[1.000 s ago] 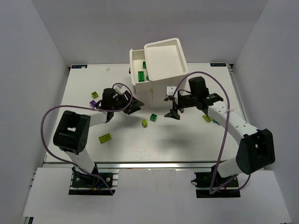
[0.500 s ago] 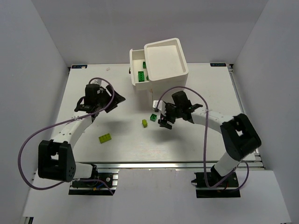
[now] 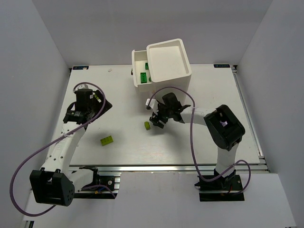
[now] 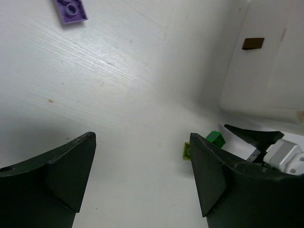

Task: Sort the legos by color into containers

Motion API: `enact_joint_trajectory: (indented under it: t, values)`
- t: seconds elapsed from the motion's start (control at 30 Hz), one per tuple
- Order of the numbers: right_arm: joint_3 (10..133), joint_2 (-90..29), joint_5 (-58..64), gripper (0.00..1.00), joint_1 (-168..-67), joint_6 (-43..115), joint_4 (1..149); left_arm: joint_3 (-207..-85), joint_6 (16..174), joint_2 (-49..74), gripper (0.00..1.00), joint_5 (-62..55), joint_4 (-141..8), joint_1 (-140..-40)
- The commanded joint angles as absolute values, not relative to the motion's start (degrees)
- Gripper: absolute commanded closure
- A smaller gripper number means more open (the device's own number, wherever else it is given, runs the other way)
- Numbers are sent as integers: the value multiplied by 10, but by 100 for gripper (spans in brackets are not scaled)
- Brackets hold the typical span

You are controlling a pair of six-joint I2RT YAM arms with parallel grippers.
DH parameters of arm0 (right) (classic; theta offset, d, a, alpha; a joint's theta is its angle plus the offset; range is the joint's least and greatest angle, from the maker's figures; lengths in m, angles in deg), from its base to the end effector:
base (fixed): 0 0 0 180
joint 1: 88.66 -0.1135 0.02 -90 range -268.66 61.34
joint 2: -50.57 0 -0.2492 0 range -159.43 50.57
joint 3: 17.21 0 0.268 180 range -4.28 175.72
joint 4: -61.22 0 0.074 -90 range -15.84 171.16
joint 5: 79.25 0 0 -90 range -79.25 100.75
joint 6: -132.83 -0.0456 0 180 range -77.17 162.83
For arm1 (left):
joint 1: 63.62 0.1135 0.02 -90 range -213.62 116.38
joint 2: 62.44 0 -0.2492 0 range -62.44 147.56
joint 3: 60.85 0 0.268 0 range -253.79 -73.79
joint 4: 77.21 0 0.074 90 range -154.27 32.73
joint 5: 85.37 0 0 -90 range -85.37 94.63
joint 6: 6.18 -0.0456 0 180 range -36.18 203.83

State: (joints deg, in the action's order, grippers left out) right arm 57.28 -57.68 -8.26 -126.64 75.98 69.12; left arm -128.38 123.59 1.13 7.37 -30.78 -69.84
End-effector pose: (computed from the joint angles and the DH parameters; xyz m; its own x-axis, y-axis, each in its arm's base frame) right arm 0.3127 0.2630 0.1234 -0.0156 -0.6681 -0.7439 -0.9342 0.2749 -0.2273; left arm 0.2633 -0.0265 0.2744 -0.5627 -0.5814 -0.5876 -0.3732 0.8130 -0.4471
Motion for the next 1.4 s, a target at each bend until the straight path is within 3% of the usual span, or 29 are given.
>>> enact_joint_trajectory:
  t: [0.0,0.13,0.17,0.37,0.43,0.57,0.6,0.67,0.77,0.9,1.1,1.2,1.3,1.33,1.37]
  values:
    - [608,-598,-59,22,-1271,735,659,-1298,1227,-11,10,119,-252,-694]
    - [624,-611,-71,38,-1270,740,667,-1294,1224,-25,8,146,-219,-694]
    - [625,-611,-75,51,-1271,743,672,-1294,1222,-27,8,146,-216,-694]
    - [613,-557,-110,100,-1265,777,741,-1289,1224,-31,8,150,-201,-694]
    - [624,-519,-148,100,-1264,793,810,-1280,1229,-29,12,144,-200,-694]
    - [687,-455,-259,100,-1262,825,897,-1266,1249,-20,45,129,-191,-694]
    - [730,-443,-275,100,-1265,826,910,-1263,1252,-20,47,121,-198,-694]
    - [776,-442,-316,100,-1266,796,910,-1251,1263,-21,47,112,-212,-694]
    - [868,-477,-317,100,-1269,720,872,-1242,1272,-27,33,68,-275,-694]
    - [988,-535,-232,100,-1265,614,819,-1235,1271,-34,21,15,-330,-694]
    - [1052,-605,-87,100,-1265,596,771,-1216,1280,-48,14,-28,-415,-694]
    - [1097,-644,-71,100,-1263,605,791,-1213,1293,-41,14,-46,-471,-694]
    - [1097,-659,-71,82,-1258,617,788,-1221,1302,-17,23,-55,-530,-694]
    - [1089,-660,-70,66,-1257,627,780,-1226,1304,-7,36,-62,-544,-694]
    - [1088,-661,-69,59,-1256,630,779,-1231,1305,3,44,-64,-566,-694]
